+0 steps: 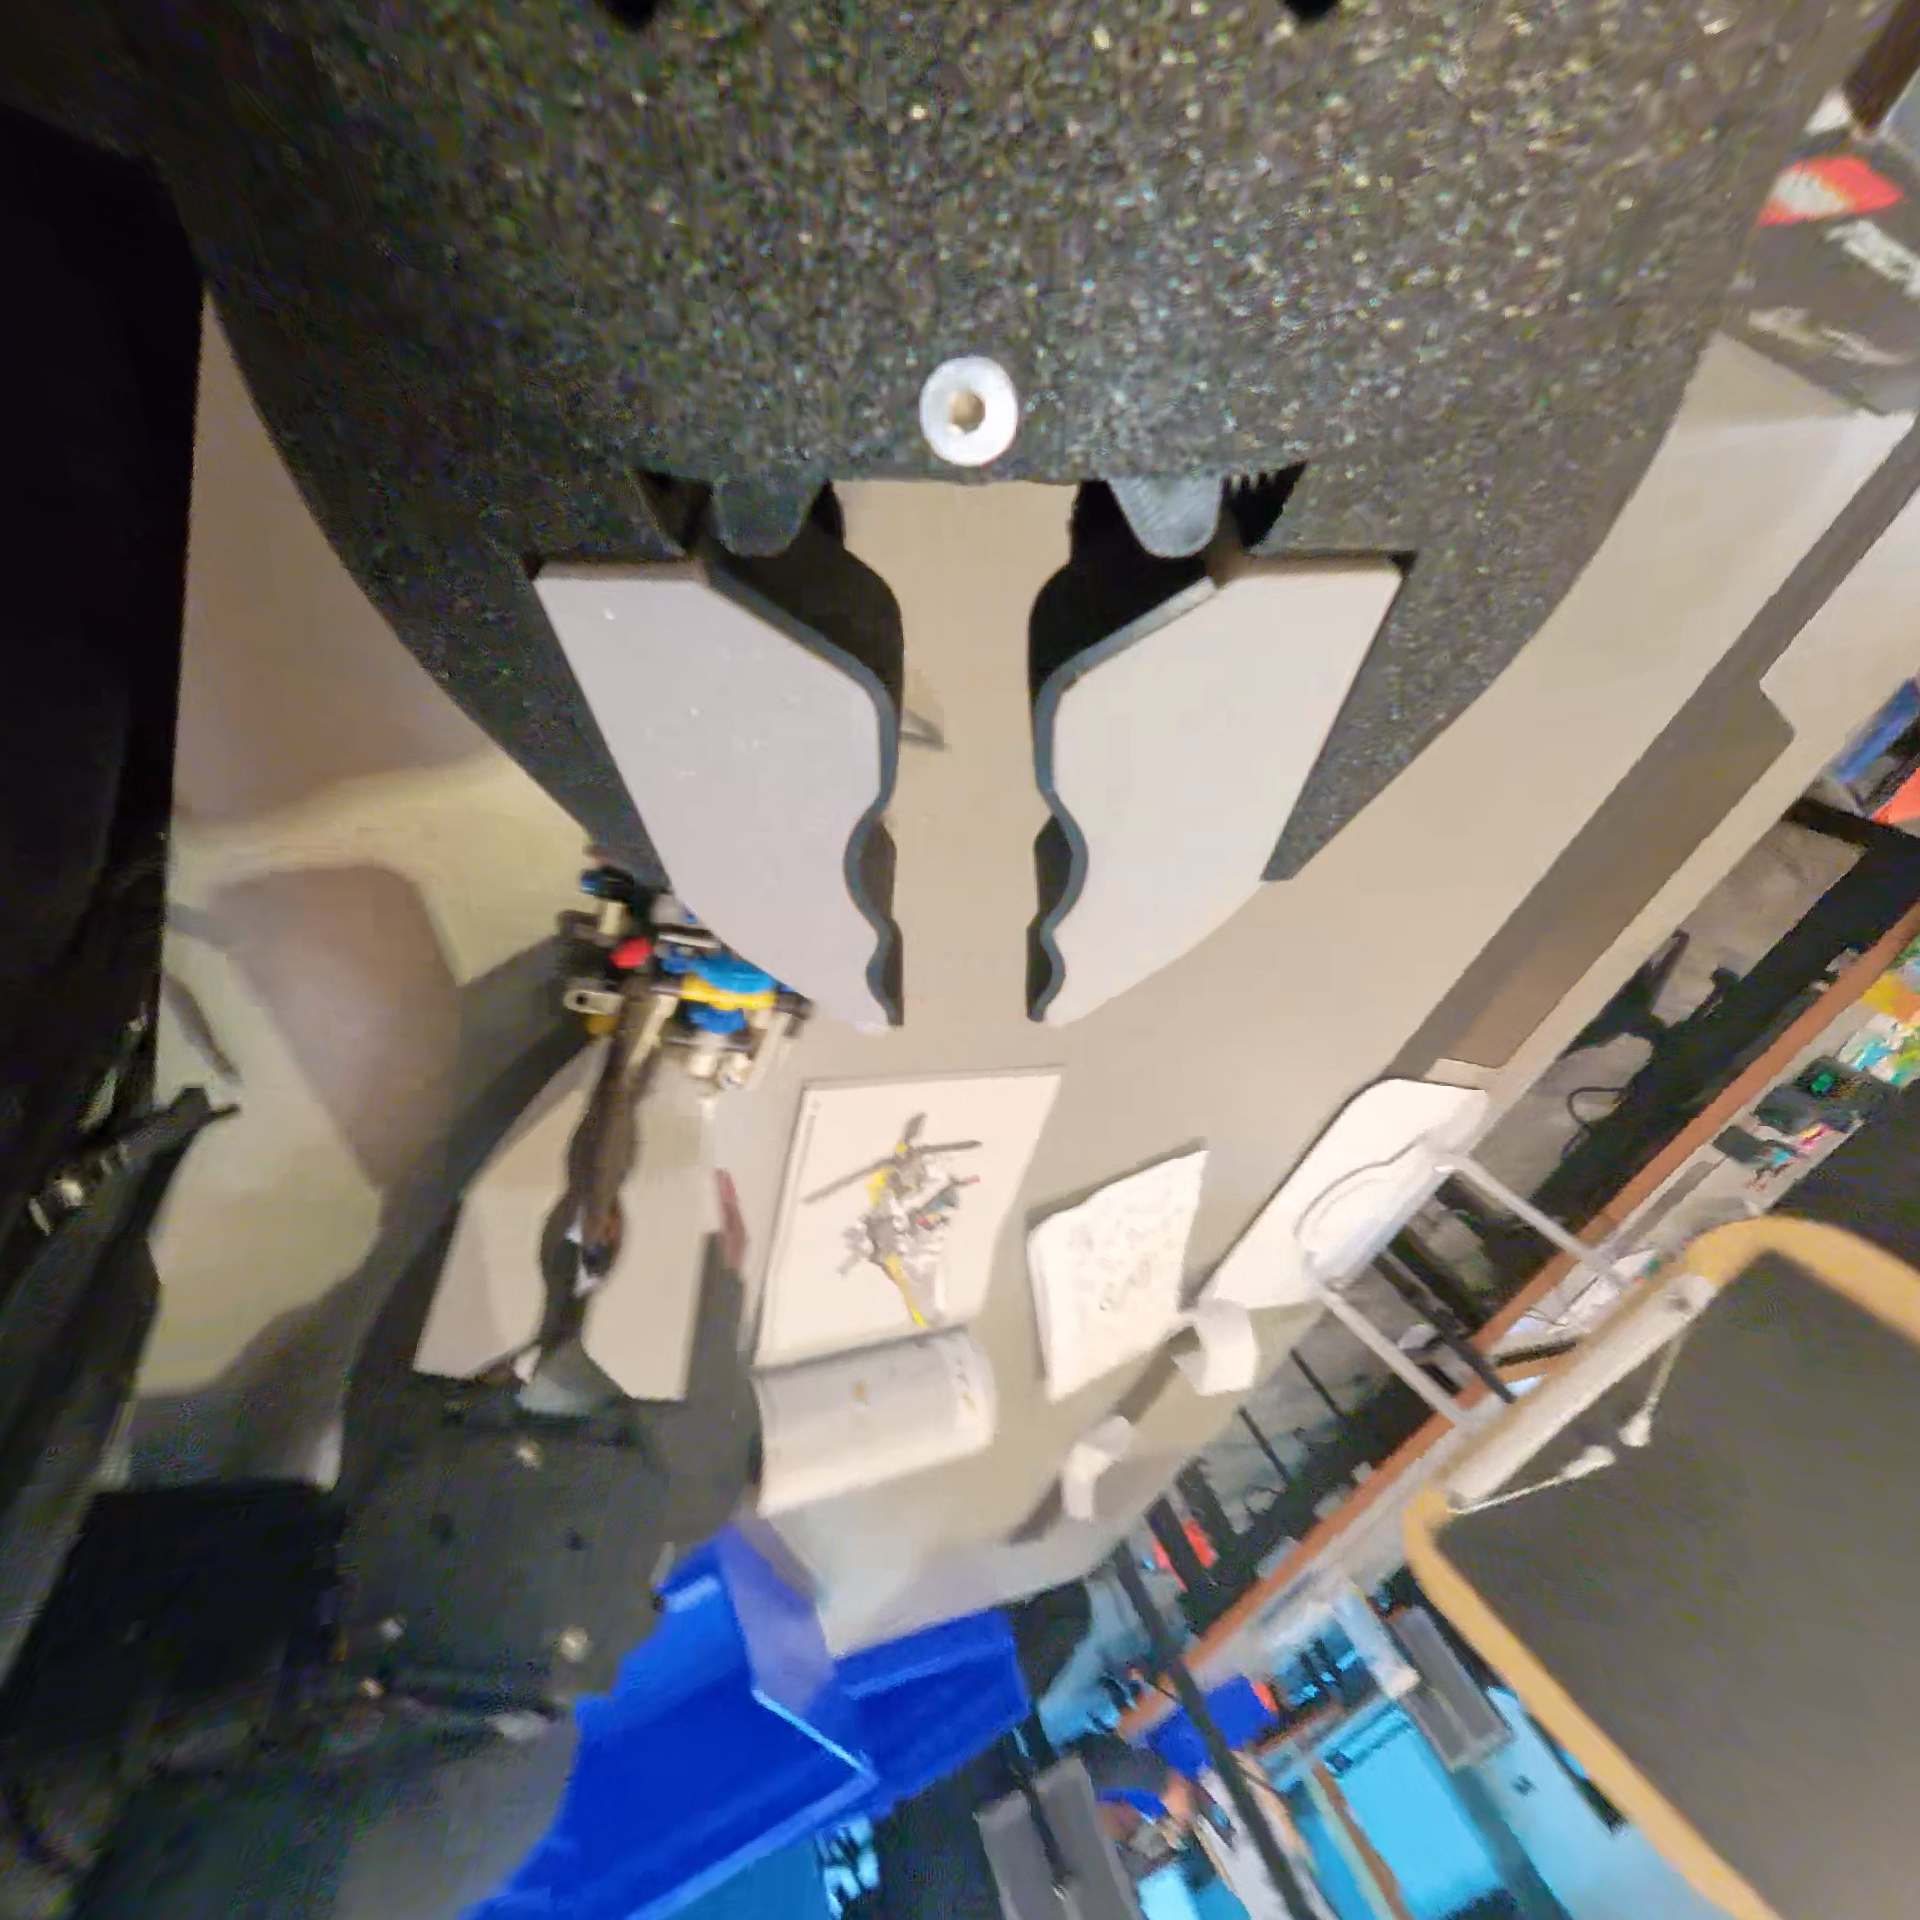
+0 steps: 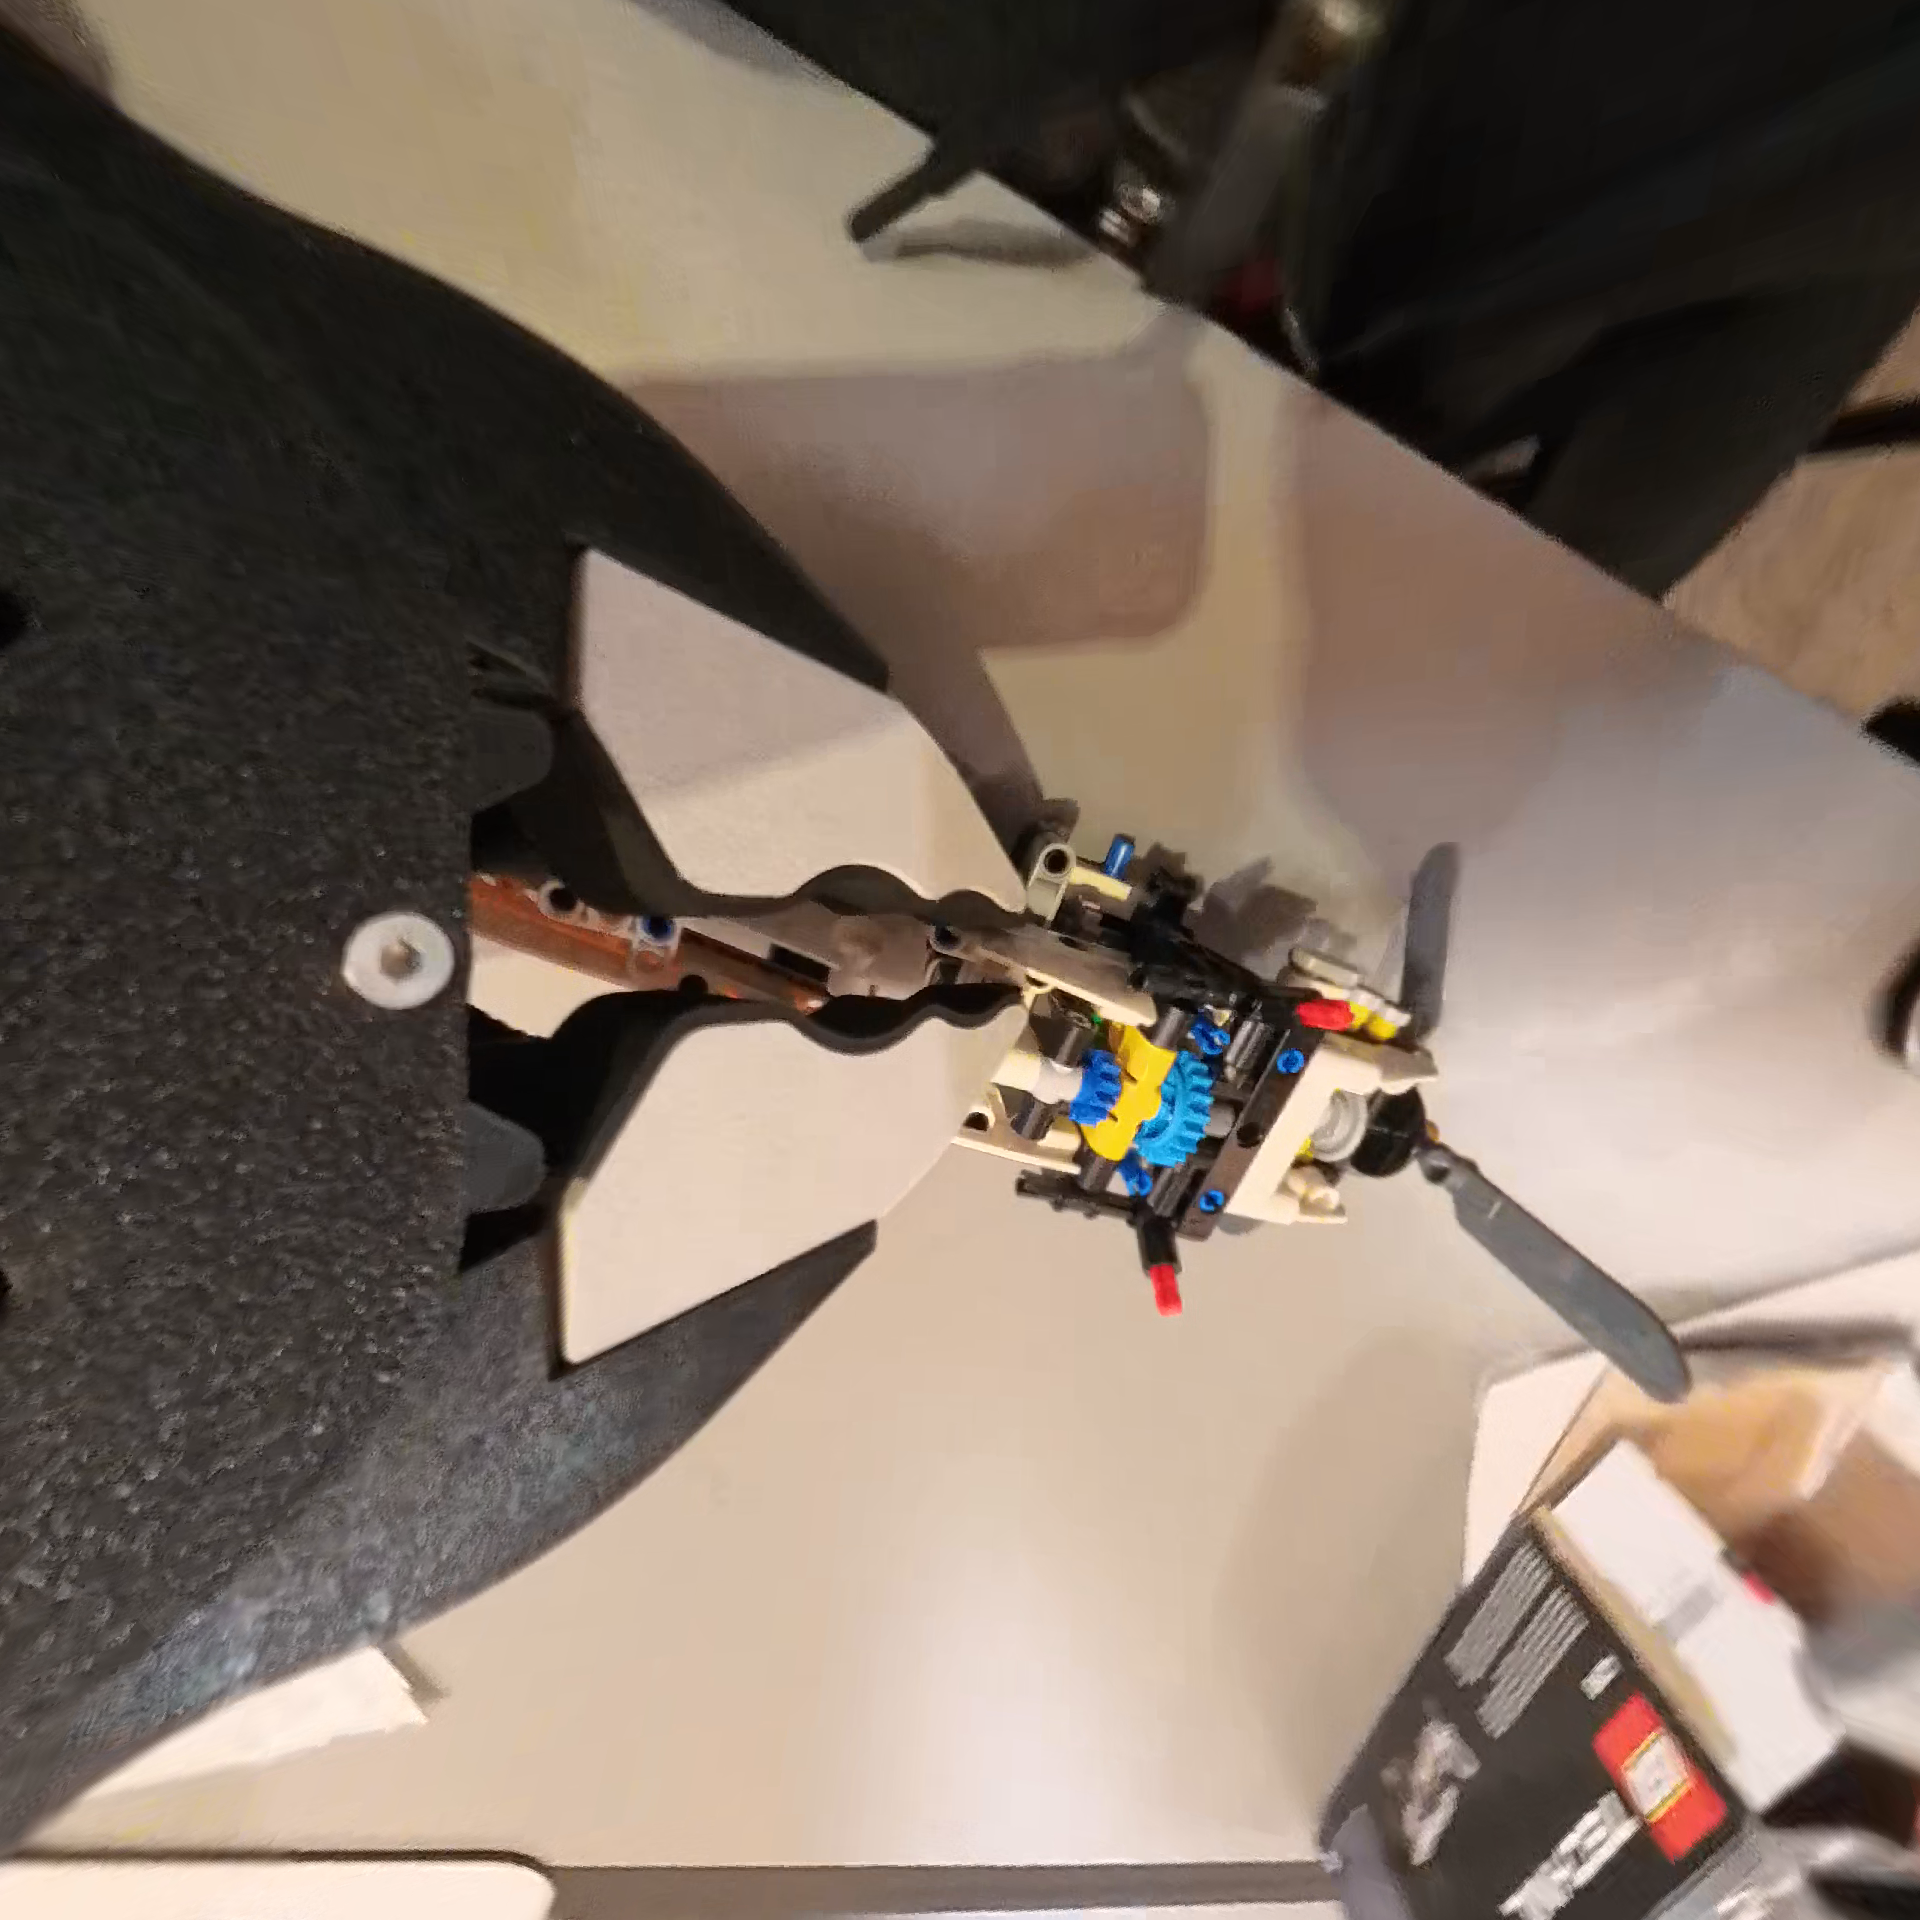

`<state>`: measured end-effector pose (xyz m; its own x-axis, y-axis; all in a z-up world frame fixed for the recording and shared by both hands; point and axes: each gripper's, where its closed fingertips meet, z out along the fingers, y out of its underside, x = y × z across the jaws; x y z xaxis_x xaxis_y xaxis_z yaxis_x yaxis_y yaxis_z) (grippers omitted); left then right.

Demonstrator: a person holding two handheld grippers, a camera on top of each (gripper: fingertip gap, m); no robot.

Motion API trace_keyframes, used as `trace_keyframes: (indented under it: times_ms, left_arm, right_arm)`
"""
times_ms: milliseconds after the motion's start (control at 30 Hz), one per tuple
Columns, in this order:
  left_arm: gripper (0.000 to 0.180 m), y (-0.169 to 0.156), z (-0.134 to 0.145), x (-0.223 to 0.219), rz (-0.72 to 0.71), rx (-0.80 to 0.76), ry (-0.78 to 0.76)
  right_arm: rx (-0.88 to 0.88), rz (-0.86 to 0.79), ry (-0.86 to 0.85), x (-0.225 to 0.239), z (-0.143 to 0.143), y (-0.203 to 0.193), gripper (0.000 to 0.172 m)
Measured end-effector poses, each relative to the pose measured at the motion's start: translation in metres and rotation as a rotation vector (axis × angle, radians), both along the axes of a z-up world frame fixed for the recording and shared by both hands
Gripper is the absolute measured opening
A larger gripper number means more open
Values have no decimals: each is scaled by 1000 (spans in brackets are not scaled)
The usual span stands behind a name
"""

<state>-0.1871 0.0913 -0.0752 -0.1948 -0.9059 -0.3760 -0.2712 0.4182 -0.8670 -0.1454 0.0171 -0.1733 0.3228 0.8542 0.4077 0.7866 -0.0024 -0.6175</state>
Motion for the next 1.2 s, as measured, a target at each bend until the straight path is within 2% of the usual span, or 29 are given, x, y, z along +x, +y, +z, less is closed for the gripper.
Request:
trace_keyframes:
  times_ms: [67, 133, 300, 433, 533, 767, 933, 1200]
  left_arm:
    - [28, 12, 3, -2, 11, -95, -11]
    - [33, 12, -6, 1, -38, -201, 20]
    - [38, -13, -47, 24, -208, -523, 209]
    - [40, -40, -66, 32, -288, -642, 359]
    - [40, -46, -63, 32, -313, -674, 375]
    - [39, -37, -64, 33, -236, -674, 469]
    - [36, -42, -74, 30, -245, -618, 576]
    - [32, -49, -83, 33, -282, -612, 670]
  right_arm:
    - [1, 98, -13, -1, 0, -7, 10]
    - [-6, 169, -18, -1, 0, -12, 10]
    - [4, 276, -35, 0, -1, -15, 10]
    - [-4, 260, -58, 5, -1, -13, 11]
    - [-16, 218, -42, 11, 2, -11, 14]
    - [-79, 127, 93, 27, 24, 6, 15]
    - [-181, 143, 81, 22, 15, 15, 15]
    - [-276, 215, 25, 17, 1, 19, 15]
